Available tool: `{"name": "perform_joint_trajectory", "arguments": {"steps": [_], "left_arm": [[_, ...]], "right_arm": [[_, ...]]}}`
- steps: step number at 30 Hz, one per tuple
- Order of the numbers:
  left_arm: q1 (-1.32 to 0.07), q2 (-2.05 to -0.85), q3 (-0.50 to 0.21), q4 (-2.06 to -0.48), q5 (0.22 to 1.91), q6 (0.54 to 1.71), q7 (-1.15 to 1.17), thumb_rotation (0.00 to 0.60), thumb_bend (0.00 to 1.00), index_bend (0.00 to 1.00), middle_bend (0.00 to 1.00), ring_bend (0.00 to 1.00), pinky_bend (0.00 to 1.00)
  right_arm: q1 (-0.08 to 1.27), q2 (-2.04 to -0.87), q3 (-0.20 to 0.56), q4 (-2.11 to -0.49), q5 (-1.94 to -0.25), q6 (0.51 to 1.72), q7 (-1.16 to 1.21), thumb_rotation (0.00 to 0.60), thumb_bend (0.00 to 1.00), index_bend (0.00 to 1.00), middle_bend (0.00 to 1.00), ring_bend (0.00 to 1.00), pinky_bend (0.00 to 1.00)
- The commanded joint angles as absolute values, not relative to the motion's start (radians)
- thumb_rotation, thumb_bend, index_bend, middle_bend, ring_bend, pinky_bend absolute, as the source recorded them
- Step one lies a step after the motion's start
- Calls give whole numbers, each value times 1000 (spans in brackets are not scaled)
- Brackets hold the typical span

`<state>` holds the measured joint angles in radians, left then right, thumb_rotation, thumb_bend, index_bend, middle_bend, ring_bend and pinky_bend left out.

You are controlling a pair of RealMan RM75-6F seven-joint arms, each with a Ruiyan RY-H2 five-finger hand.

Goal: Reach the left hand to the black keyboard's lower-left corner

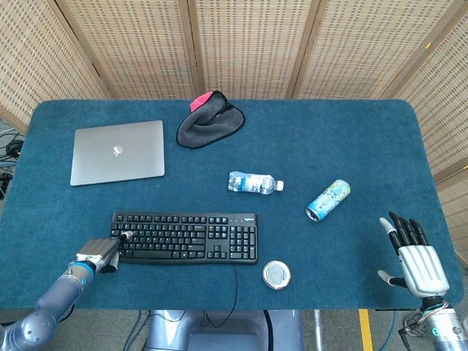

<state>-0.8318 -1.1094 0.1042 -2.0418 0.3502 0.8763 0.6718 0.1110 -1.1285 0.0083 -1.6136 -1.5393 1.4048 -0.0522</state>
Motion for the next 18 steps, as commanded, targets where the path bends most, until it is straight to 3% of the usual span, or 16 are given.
{"name": "perform_joint_trajectory", "arguments": {"steps": [1,18], "left_arm": [[-839,-1114,110,-2042,347,878,668,600,879,0,668,638,391],[-888,-1141,146,-2018,317,874,644,600,884,0,668,638,391]], "right_arm": [[111,-1128,9,-1613,-1539,1405,-51,600,21,0,0,0,0],[109,-1128,9,-1612,-1545,1413,-47,600,19,0,0,0,0]]}}
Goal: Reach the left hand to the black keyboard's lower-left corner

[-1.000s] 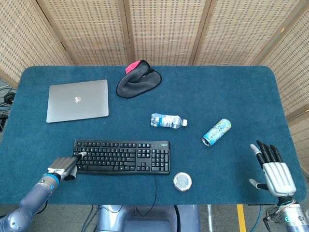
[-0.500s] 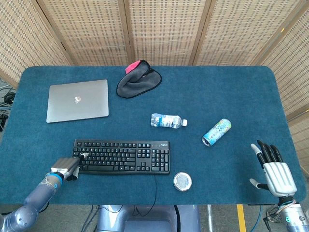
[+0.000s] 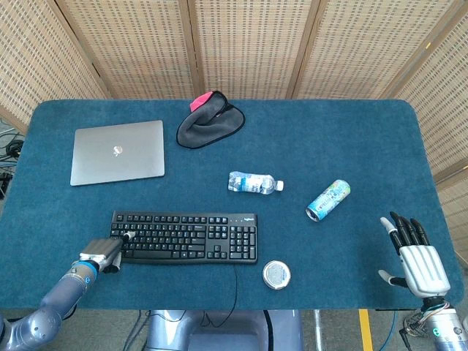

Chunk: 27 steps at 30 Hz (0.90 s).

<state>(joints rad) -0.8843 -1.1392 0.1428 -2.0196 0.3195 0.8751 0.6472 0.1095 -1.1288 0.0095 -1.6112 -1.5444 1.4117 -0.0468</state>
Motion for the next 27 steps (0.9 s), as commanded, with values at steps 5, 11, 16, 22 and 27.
{"name": "perform_joint_trajectory", "arguments": {"steps": [5,11,16,22,27], "left_arm": [[-896,-1142,154,-2016,322,871,629,600,884,0,667,638,391],[-879,-1105,143,-2057,396,894,580,600,883,0,667,638,391],[-829,-1024,120,-2150,547,982,519,600,738,0,655,631,391],[-664,-987,126,-2195,850,1174,402,600,475,0,221,311,320],[-492,-1088,154,-2066,1126,1402,306,600,311,0,0,14,57]], "right_arm": [[109,-1128,8,-1612,-1547,1413,-49,600,18,0,0,0,0],[109,-1130,9,-1611,-1546,1412,-51,600,22,0,0,0,0],[110,-1132,8,-1610,-1545,1409,-57,600,18,0,0,0,0],[110,-1133,8,-1609,-1545,1409,-60,600,16,0,0,0,0],[111,-1137,9,-1607,-1540,1405,-69,600,20,0,0,0,0]]}}
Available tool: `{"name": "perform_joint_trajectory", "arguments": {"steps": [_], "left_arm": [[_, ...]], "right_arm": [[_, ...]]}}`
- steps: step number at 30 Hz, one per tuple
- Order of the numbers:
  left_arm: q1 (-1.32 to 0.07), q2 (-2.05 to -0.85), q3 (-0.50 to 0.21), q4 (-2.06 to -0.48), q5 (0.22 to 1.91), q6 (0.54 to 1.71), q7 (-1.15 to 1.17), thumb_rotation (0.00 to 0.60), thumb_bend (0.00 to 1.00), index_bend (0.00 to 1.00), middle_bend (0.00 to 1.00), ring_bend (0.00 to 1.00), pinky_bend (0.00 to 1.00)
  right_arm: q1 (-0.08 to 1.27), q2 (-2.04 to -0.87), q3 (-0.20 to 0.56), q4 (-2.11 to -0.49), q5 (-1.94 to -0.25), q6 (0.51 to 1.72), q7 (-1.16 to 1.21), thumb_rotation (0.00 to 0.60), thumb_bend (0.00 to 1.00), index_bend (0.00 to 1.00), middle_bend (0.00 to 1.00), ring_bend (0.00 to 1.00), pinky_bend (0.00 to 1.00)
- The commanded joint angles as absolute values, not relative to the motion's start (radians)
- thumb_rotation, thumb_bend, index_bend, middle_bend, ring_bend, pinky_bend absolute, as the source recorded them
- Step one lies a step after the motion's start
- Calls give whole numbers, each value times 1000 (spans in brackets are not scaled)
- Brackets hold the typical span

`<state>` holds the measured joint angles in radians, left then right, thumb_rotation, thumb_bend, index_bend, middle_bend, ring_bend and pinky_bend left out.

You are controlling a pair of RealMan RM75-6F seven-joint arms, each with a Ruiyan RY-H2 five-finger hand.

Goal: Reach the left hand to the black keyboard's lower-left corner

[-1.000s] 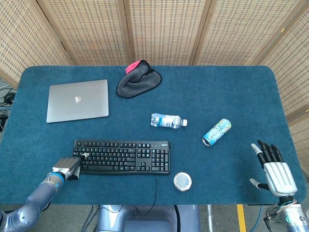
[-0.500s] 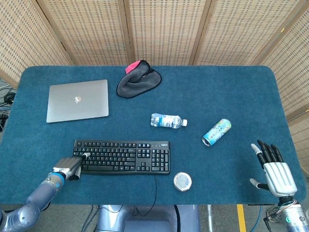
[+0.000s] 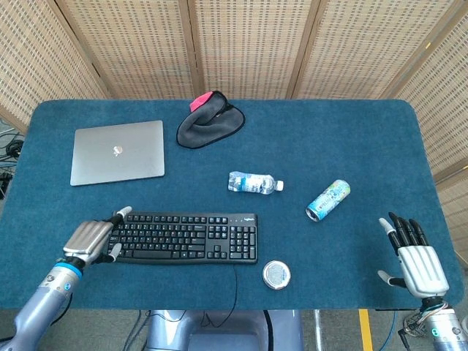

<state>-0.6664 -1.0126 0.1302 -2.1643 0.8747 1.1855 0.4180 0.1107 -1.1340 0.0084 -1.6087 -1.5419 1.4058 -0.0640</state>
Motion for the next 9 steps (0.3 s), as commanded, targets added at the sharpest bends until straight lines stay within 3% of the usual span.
{"name": "perform_joint_trajectory", "arguments": {"steps": [1,4,9], "left_arm": [[-452,-1129,161,-2007,1192,1456,282,600,241,0,0,0,18],[-373,-1222,167,-1856,1292,1562,266,600,42,0,0,0,0],[-292,-1344,148,-1651,1363,1663,283,600,0,0,0,0,0]], "right_arm": [[112,-1138,9,-1606,-1539,1404,-72,600,19,0,0,0,0],[112,-1142,10,-1606,-1536,1401,-80,600,19,0,0,0,0],[117,-1149,16,-1603,-1528,1396,-95,600,17,0,0,0,0]]}}
